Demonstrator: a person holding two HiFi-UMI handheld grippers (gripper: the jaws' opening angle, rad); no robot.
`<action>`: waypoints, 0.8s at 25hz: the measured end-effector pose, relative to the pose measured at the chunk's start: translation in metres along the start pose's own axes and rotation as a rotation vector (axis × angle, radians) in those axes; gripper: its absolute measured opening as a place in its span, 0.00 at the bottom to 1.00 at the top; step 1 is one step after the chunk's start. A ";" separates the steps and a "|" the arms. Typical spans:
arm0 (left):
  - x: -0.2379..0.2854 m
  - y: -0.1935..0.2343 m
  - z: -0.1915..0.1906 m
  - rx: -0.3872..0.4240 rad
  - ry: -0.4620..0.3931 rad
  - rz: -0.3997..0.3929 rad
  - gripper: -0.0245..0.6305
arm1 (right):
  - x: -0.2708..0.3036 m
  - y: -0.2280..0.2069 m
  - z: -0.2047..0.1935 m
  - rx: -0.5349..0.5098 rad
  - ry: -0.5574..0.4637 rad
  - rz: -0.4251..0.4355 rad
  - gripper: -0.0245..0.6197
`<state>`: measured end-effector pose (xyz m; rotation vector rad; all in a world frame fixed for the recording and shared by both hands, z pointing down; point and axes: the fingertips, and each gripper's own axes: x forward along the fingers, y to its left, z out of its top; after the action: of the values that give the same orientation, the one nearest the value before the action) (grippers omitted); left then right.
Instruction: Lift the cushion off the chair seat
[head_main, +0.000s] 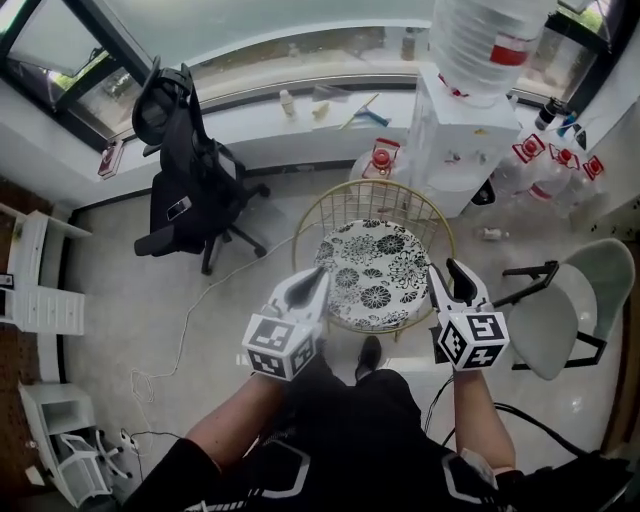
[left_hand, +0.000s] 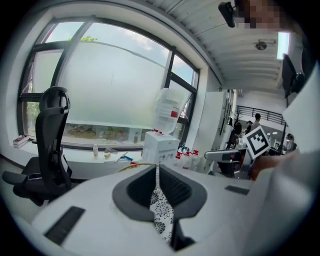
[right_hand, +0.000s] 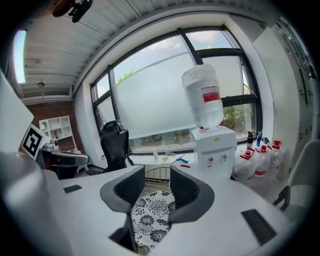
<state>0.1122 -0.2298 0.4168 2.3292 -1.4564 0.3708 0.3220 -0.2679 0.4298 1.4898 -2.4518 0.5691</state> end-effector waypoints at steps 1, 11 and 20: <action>0.004 0.004 -0.008 -0.001 0.017 0.004 0.05 | 0.006 -0.003 -0.005 0.007 0.015 -0.001 0.30; 0.047 0.049 -0.075 -0.090 0.139 0.013 0.05 | 0.064 -0.027 -0.091 0.044 0.200 -0.074 0.39; 0.091 0.069 -0.125 -0.185 0.203 -0.053 0.18 | 0.092 -0.056 -0.165 0.083 0.356 -0.180 0.44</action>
<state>0.0856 -0.2751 0.5780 2.1125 -1.2736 0.4255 0.3263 -0.2931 0.6247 1.4723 -2.0258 0.8261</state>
